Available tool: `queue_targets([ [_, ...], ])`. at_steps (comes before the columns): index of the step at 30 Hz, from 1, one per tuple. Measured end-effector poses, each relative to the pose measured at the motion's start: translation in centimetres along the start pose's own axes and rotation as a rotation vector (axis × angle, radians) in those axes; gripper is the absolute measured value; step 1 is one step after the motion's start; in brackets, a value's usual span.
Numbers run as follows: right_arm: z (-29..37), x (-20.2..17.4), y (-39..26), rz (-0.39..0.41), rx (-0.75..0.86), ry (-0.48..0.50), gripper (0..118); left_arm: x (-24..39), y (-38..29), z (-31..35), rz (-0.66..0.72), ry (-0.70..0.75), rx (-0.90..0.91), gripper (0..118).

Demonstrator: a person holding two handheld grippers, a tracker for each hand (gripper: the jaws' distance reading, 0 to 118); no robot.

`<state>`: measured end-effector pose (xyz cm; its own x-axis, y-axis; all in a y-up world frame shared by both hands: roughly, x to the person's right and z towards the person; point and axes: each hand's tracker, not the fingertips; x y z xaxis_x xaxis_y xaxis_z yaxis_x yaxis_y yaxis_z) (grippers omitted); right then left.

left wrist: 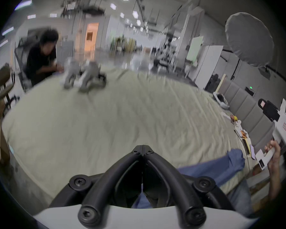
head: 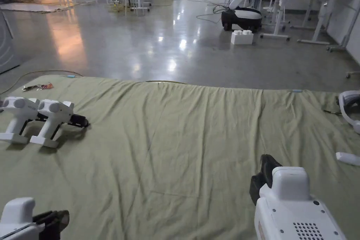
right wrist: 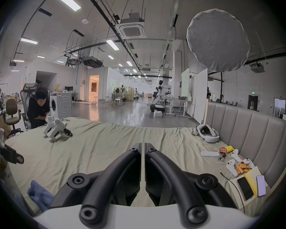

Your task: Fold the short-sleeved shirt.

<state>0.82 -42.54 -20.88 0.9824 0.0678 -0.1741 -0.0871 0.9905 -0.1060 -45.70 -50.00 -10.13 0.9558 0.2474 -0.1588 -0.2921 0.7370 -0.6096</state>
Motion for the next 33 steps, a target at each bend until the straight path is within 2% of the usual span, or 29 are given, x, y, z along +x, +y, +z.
queue_targets([
  [4,-0.6,0.1,-1.1,0.008,-0.063,0.016,5,-5.1,-2.7,-1.2,0.094,-0.093,-0.142,3],
  [5,-0.7,0.1,-1.3,0.006,-0.071,0.019,5,-5.8,-3.0,-1.6,0.109,-0.102,-0.164,11],
  [8,-0.9,0.1,-2.1,0.006,-0.103,0.021,5,-7.1,-4.3,-2.7,0.216,-0.195,-0.234,74],
  [9,-1.0,0.1,-2.3,0.005,-0.110,0.024,6,-7.6,-4.6,-3.2,0.254,-0.225,-0.253,79],
  [14,-1.0,0.3,-2.9,0.017,-0.144,0.026,6,-9.6,-5.7,-5.6,0.384,-0.298,-0.293,79],
  [20,-1.1,0.5,-3.3,0.026,-0.169,0.018,6,-10.8,-7.4,-8.0,0.477,-0.465,-0.297,79],
  [22,-1.1,0.5,-3.4,0.026,-0.176,0.019,5,-10.6,-7.8,-8.7,0.559,-0.524,-0.310,79],
  [25,-1.1,0.3,-3.5,0.028,-0.184,0.022,6,-7.6,-8.5,-8.3,0.568,-0.622,-0.345,79],
  [26,-1.1,0.2,-3.6,0.028,-0.186,0.023,5,-7.1,-8.5,-8.3,0.552,-0.593,-0.341,76],
  [27,-1.1,0.1,-3.6,0.031,-0.189,0.025,6,-7.3,-8.2,-8.7,0.521,-0.569,-0.343,65],
  [28,-1.1,0.1,-3.6,0.035,-0.191,0.027,6,-7.2,-8.1,-8.8,0.490,-0.536,-0.343,50],
  [29,-1.2,0.0,-3.7,0.038,-0.193,0.029,6,-7.1,-8.1,-8.7,0.477,-0.488,-0.333,23],
  [30,-1.2,0.0,-3.8,0.041,-0.196,0.030,6,-6.9,-8.3,-8.9,0.487,-0.460,-0.354,17],
  [33,-1.2,-0.1,-3.8,0.048,-0.202,0.039,6,-7.3,-8.1,-8.9,0.492,-0.470,-0.313,16],
])
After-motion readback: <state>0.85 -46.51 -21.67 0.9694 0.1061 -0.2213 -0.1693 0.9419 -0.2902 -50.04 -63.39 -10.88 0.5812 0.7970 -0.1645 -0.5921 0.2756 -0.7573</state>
